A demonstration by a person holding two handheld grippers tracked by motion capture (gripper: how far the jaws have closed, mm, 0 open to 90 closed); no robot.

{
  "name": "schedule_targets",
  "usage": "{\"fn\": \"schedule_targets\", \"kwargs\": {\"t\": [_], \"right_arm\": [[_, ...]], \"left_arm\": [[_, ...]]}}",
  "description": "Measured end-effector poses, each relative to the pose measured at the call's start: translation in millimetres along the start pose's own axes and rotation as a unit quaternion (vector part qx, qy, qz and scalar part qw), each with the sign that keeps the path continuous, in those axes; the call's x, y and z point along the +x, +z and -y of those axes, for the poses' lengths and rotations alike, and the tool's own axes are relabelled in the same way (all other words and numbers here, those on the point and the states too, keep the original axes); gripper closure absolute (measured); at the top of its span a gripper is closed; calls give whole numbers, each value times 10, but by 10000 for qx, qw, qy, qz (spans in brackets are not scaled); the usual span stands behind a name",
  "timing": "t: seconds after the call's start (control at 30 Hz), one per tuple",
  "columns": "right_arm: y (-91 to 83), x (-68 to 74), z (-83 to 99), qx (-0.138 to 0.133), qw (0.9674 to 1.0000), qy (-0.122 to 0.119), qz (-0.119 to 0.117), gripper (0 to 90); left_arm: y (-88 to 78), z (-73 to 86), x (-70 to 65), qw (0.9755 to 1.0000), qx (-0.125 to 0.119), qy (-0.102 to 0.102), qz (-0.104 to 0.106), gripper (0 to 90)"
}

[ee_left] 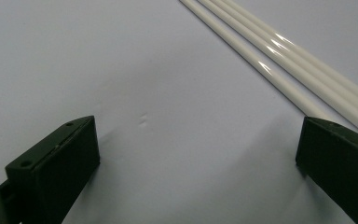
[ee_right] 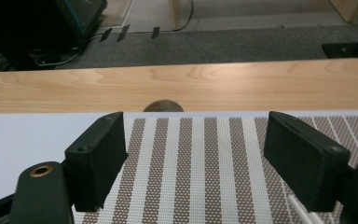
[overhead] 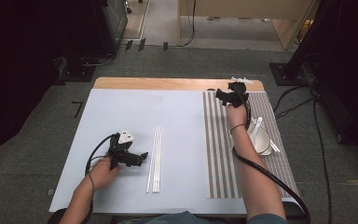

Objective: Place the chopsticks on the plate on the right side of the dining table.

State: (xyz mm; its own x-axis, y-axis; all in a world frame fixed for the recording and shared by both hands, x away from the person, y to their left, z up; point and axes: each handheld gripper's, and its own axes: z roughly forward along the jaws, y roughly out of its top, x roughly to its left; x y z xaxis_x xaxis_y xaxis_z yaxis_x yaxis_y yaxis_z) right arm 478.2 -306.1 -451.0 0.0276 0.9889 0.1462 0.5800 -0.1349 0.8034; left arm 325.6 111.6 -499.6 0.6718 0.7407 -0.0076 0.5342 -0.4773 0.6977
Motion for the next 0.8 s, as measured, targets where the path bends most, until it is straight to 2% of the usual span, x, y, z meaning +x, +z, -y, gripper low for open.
{"fn": "schedule_targets", "kwargs": {"t": [0.07, 0.2, 0.5, 0.7, 0.8], "right_arm": [[31, 11, 40, 51, 9999, 92, 105, 212], [78, -4, 98, 86, 9997, 124, 203, 210], [149, -70, 135, 248, 9984, 277, 433, 210], [169, -96, 130, 268, 9976, 351, 527, 202], [164, -114, 124, 257, 9976, 413, 495, 202]], "left_arm": [[0, 0, 0, 10000, 0, 0, 0, 0], [0, 0, 0, 10000, 2, 1, 0, 0], [0, 0, 0, 10000, 1, 0, 0, 0], [0, 0, 0, 10000, 0, 0, 1, 0], [0, 0, 0, 10000, 1, 1, 1, 0]]}}
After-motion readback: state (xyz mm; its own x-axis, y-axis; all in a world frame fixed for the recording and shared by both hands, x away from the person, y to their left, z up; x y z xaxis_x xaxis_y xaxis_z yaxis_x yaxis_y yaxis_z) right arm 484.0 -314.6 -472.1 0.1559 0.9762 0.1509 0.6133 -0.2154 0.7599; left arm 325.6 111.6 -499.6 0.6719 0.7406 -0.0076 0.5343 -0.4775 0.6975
